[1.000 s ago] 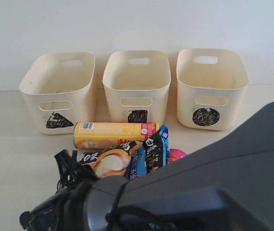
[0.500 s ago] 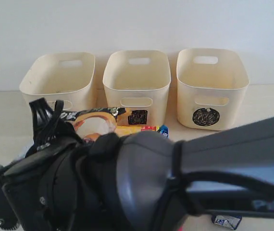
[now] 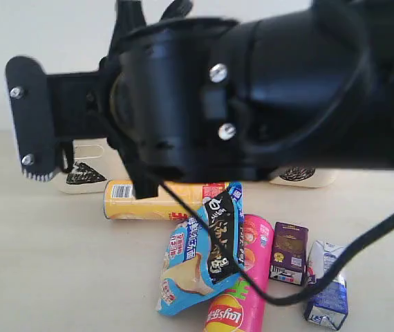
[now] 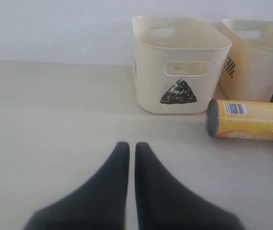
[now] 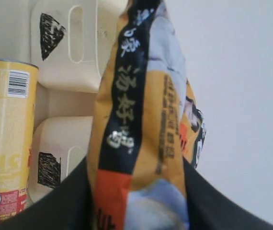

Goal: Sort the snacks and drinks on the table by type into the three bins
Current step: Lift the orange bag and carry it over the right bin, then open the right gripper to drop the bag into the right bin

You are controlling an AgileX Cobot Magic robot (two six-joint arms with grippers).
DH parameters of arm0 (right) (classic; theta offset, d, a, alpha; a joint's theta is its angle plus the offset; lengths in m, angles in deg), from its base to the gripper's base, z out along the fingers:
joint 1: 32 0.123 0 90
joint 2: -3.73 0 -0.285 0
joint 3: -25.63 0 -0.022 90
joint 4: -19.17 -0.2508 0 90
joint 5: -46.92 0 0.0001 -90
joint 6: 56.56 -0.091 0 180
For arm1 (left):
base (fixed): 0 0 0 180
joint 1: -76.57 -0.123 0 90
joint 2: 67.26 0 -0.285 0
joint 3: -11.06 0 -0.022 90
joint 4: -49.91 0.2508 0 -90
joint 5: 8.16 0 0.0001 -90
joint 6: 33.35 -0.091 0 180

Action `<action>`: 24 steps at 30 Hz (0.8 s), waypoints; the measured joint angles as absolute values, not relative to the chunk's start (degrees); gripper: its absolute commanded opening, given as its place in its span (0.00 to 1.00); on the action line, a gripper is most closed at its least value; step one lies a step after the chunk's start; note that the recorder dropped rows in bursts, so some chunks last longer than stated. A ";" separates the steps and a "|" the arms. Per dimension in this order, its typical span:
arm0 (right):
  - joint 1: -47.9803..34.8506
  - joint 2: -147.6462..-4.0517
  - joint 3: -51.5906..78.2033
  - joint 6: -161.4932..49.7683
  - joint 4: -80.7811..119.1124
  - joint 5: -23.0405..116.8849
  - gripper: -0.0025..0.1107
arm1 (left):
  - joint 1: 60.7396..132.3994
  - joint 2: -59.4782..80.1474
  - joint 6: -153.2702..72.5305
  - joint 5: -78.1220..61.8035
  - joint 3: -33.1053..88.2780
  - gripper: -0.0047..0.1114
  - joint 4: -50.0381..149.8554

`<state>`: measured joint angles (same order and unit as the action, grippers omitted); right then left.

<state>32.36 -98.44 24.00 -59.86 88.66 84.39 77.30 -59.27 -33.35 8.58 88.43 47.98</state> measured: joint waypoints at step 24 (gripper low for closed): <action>-14.02 -91.95 12.82 -90.11 81.92 37.04 0.02 | 77.30 -59.27 -33.35 8.58 88.43 0.07 47.98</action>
